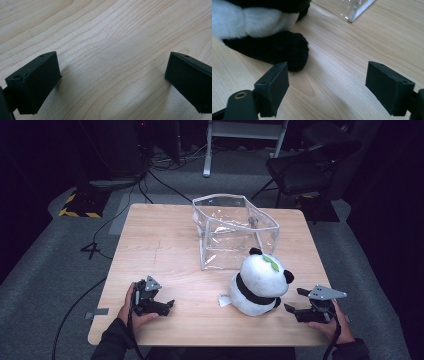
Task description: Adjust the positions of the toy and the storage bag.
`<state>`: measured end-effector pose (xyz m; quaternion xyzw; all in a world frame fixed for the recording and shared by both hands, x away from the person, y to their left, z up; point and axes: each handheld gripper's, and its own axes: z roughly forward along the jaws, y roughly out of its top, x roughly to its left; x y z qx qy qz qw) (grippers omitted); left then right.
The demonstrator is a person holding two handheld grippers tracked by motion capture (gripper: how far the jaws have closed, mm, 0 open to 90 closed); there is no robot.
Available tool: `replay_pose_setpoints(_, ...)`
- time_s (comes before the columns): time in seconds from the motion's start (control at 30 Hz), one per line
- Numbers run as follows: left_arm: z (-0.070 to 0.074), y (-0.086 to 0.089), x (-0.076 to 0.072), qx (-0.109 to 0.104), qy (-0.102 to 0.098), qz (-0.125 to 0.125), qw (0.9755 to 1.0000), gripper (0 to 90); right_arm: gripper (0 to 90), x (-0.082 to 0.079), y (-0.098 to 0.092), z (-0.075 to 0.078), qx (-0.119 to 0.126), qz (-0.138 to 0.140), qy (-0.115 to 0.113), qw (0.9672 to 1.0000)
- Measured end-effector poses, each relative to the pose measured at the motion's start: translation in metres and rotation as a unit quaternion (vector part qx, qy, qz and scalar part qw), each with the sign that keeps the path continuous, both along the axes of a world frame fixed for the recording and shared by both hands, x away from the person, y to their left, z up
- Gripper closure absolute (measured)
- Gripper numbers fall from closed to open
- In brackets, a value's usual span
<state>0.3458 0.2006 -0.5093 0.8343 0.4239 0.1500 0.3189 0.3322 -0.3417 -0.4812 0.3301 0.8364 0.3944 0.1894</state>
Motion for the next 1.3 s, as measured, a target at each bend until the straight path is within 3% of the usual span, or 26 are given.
replay_pose_setpoints(0.6,0.000,0.000,0.000,0.000,0.000,0.000,1.0000,0.1,18.6,-0.006,0.024,0.005,0.001,0.041,-0.002,0.9992)
replay_pose_setpoints(0.8,0.000,0.000,0.000,0.000,0.000,0.000,1.0000,0.1,18.3,-0.004,0.035,0.005,-0.006,0.054,-0.003,0.9985)
replay_pose_setpoints(0.93,0.000,0.000,0.000,0.000,0.000,0.000,1.0000,0.1,17.9,-0.001,0.045,0.002,-0.023,0.064,-0.004,0.9977)
replay_pose_setpoints(1.3,0.000,0.000,0.000,0.000,0.000,0.000,1.0000,0.1,16.8,0.004,0.053,0.002,-0.019,0.083,0.004,0.9963)
